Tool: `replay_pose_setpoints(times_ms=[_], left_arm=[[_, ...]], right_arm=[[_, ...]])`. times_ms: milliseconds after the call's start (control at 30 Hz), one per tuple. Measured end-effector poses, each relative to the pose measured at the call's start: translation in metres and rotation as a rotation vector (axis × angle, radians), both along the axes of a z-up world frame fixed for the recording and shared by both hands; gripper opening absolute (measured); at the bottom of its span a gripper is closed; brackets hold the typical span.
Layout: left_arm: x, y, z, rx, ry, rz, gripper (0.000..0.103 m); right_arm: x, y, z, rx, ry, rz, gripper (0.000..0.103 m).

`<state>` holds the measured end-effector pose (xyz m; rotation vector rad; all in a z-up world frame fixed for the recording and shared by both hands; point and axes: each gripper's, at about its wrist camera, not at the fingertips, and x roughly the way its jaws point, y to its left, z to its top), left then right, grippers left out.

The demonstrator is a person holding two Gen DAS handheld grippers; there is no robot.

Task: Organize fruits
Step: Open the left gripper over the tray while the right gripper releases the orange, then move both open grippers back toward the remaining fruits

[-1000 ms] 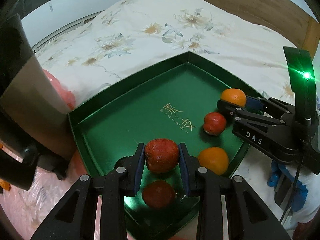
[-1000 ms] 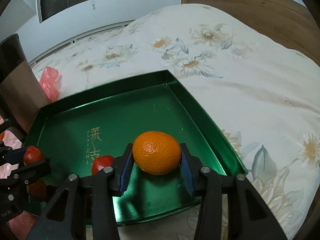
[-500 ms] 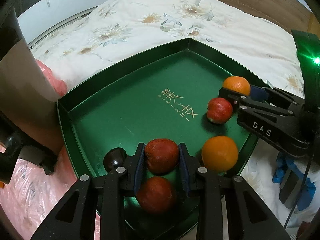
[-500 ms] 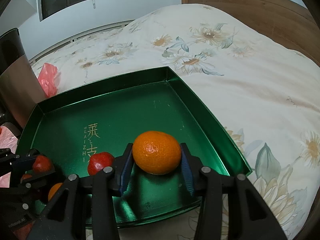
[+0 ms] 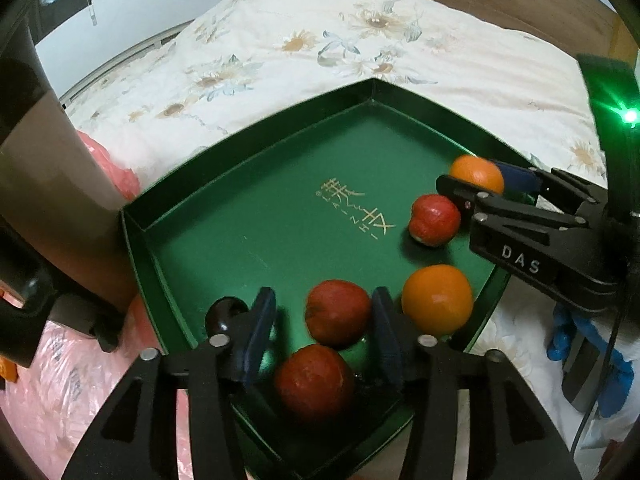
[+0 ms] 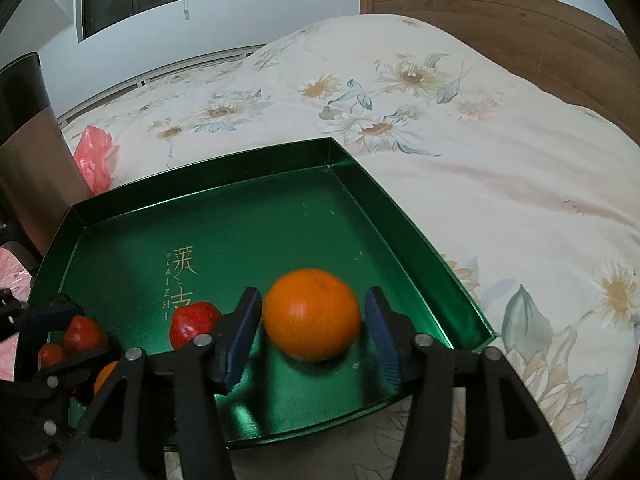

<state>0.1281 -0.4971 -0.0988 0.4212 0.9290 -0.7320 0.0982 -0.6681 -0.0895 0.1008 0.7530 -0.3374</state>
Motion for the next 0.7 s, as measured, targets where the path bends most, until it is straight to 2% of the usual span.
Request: replay_pose_setpoints(times_ms=[133,333,467,700], left_arm=[[-0.002,0.003,0.007,-0.002,-0.006,-0.001,0.046],[-0.006,0.011,0.018,-0.018,-0.023,-0.001,0.055],[-0.008,0.017,0.028,-0.046,-0.019,-0.001,0.063],[-0.021,0.031,0.046,-0.073,-0.036,-0.013,0.067]], right_arm=[[-0.001,0.004,0.002,-0.006,0.003,-0.001,0.079],[-0.004,0.010,0.005,-0.017,0.001,-0.002,0.082],[-0.010,0.014,0.011,-0.026,-0.016,-0.008,0.094],[-0.022,0.022,0.022,-0.030,-0.031,-0.013,0.102]])
